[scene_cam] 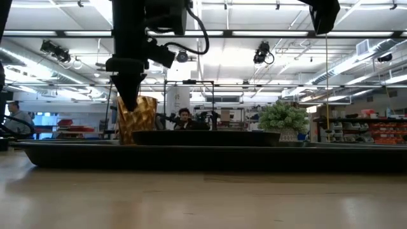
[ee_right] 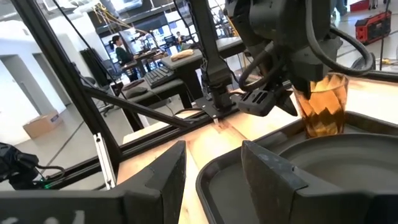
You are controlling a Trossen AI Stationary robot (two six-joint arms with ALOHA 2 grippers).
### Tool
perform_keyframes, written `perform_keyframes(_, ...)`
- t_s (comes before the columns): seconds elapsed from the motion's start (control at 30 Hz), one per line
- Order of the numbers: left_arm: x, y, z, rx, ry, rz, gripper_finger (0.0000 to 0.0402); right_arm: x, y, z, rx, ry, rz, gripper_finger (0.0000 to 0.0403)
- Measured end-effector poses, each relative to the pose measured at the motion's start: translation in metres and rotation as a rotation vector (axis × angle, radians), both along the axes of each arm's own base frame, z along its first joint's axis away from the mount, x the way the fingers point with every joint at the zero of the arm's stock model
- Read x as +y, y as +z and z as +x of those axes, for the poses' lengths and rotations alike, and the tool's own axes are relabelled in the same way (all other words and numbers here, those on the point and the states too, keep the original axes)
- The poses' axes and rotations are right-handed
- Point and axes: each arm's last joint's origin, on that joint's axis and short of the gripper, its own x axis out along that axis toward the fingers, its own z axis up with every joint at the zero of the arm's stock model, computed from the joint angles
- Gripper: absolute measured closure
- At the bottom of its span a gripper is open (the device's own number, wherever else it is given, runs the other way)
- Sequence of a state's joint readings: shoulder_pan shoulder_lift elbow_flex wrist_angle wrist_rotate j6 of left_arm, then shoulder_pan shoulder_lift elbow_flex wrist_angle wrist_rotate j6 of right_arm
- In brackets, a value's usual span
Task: Pick and place plate/cup/fork/spoon on tray
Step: Put the orange cup on top of the black plate on the black serving tray, then return to Home Position
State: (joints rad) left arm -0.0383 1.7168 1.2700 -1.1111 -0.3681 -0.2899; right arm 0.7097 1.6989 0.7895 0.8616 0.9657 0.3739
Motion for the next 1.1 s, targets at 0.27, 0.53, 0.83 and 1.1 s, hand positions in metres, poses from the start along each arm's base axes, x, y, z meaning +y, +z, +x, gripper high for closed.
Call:
perform_keyframes(0.27, -0.015, 0.047, -0.005, -0.23, 0.011, 0.19, 0.0158, -0.002, -0.012, 0.0, 0.096, -0.01, -0.041, 0.0241)
perform_keyframes(0.53, -0.025, 0.089, -0.004, -0.62, 0.067, 0.285, 0.0157, -0.003, -0.032, -0.007, 0.225, -0.022, 0.04, 0.0241)
perform_keyframes(0.83, -0.038, 0.121, 0.019, -1.001, -0.019, 0.165, 0.0157, -0.01, -0.002, -0.022, 0.268, 0.073, -0.002, 0.0241)
perform_keyframes(1.1, -0.058, 0.136, 0.025, -1.196, -0.066, 0.041, 0.0157, -0.016, 0.052, -0.057, 0.198, 0.204, -0.011, 0.0241)
